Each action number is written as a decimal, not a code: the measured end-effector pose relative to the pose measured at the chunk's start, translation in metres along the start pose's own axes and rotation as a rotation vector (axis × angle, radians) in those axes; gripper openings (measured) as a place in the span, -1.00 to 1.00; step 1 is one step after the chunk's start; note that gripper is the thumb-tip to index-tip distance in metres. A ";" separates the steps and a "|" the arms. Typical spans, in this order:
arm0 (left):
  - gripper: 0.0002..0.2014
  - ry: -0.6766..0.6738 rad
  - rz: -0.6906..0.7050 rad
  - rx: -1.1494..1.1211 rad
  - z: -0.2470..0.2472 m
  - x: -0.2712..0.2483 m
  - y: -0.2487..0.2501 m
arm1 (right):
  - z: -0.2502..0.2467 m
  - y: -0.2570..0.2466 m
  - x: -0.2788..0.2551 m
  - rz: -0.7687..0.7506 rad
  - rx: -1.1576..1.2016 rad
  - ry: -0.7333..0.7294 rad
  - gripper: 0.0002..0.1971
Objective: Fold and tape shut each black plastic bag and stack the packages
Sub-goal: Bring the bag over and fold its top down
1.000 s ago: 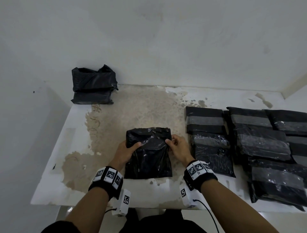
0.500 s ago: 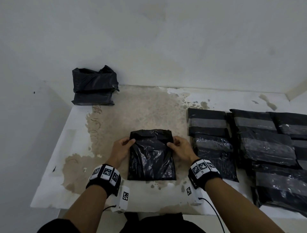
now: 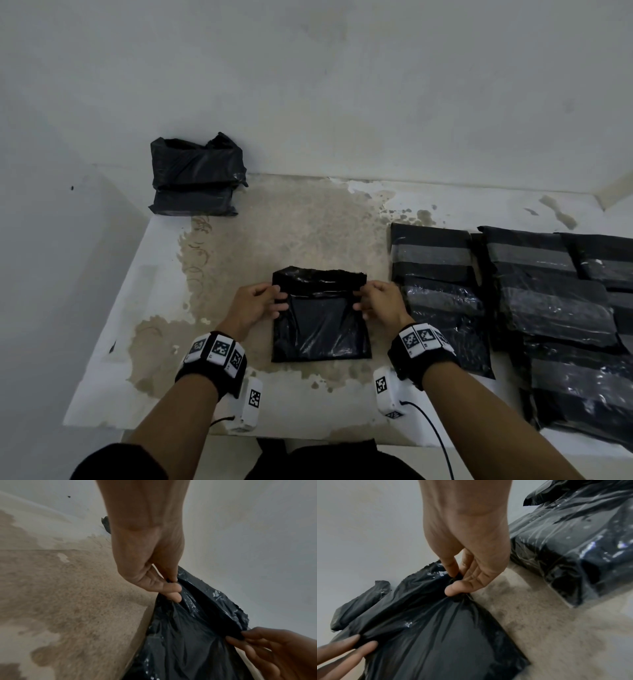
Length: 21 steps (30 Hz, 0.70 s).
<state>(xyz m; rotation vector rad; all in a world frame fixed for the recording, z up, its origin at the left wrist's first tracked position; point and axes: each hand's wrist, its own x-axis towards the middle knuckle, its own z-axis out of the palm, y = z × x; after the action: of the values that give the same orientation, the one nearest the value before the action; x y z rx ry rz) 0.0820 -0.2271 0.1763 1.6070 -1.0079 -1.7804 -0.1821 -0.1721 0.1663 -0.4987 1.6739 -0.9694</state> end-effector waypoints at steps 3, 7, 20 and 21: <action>-0.77 -0.017 -0.039 -0.050 -0.001 -0.002 -0.002 | -0.004 0.000 -0.003 0.056 0.063 0.034 -0.65; -0.42 0.011 -0.095 -0.026 -0.002 -0.005 -0.002 | -0.009 0.008 0.002 0.007 -0.082 0.084 -0.44; -0.74 -0.053 0.241 0.413 0.000 0.003 -0.029 | -0.002 0.024 -0.022 -0.319 -0.488 -0.067 -0.68; -0.72 -0.076 0.283 0.474 -0.002 0.002 -0.034 | -0.001 0.030 -0.023 -0.341 -0.524 -0.054 -0.67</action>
<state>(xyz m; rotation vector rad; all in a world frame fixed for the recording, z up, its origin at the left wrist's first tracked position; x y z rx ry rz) 0.0872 -0.2095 0.1476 1.5625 -1.6998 -1.4907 -0.1717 -0.1375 0.1564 -1.1784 1.8262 -0.7348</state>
